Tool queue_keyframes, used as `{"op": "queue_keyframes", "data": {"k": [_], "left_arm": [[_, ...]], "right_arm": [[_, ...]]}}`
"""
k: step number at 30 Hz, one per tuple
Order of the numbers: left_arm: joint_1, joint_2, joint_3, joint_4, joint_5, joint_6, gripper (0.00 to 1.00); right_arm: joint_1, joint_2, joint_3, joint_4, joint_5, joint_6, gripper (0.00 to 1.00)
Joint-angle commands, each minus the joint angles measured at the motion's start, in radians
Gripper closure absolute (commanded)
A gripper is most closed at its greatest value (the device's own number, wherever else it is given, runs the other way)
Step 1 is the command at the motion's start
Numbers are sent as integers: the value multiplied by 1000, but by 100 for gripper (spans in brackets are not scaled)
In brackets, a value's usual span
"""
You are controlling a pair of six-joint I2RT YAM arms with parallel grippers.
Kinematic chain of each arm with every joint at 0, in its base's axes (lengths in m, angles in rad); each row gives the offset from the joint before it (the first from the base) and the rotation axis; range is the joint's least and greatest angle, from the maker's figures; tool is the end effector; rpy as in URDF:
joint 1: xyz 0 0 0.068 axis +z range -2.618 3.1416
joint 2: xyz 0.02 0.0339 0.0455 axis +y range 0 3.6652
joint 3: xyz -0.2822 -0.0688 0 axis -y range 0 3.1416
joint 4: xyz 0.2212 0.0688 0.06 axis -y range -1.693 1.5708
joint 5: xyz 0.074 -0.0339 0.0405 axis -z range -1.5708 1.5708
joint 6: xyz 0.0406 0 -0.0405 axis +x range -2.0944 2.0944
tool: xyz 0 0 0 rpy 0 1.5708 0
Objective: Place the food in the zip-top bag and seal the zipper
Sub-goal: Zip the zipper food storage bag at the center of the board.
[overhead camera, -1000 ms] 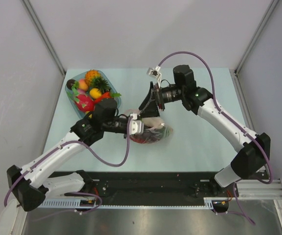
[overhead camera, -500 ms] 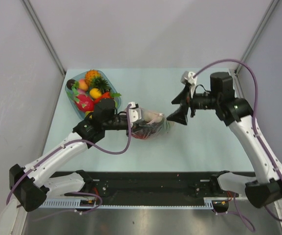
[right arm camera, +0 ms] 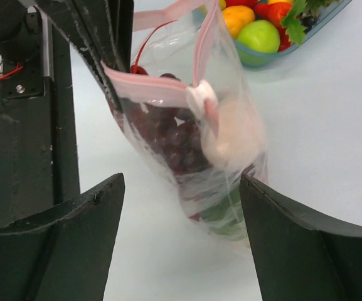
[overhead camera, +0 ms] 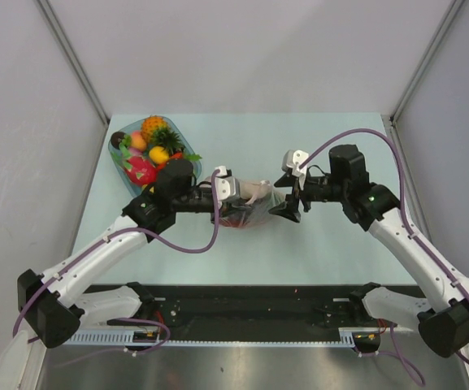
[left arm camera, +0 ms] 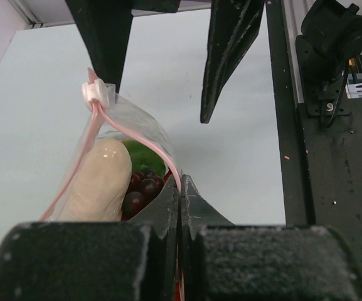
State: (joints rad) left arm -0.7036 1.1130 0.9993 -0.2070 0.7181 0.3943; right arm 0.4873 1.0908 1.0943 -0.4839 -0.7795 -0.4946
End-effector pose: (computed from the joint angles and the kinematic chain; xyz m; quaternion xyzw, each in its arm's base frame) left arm 0.1513 -0.1634 0.3682 0.5716 0.5404 -0.3659 0.4974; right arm 0.1650 0.1198 0.3770 -0.5466 0.6046 0.3231 0.4809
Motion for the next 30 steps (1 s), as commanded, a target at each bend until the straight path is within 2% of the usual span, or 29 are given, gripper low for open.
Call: {"op": "queue_keyframes", "data": {"k": [1, 7, 13, 18, 19, 22, 25, 26, 27, 30], "left_arm": [[7, -10, 56, 14, 53, 43, 100], [7, -21, 55, -25, 73, 80, 100], [9, -16, 50, -52, 80, 104, 100], [19, -18, 45, -60, 81, 112, 100], [24, -16, 45, -61, 81, 113, 100], [39, -10, 47, -61, 89, 106, 100], [61, 1, 50, -57, 92, 87, 100], [65, -2, 55, -55, 89, 86, 98], [67, -2, 61, -48, 60, 66, 85], [72, -13, 99, -3, 40, 34, 62]], "right_arm": [[13, 17, 7, 140, 3, -13, 22], [13, 40, 26, 145, -13, -22, 19], [60, 80, 59, 140, -29, -22, 25], [68, 96, 59, 140, -27, -19, 51], [68, 96, 59, 148, -27, -16, 66], [68, 90, 58, 153, -24, -12, 86], [68, 87, 59, 163, -11, -1, 100], [68, 83, 59, 165, -9, 7, 100], [68, 81, 61, 166, -9, 11, 100], [68, 80, 70, 157, -15, 13, 100]]}}
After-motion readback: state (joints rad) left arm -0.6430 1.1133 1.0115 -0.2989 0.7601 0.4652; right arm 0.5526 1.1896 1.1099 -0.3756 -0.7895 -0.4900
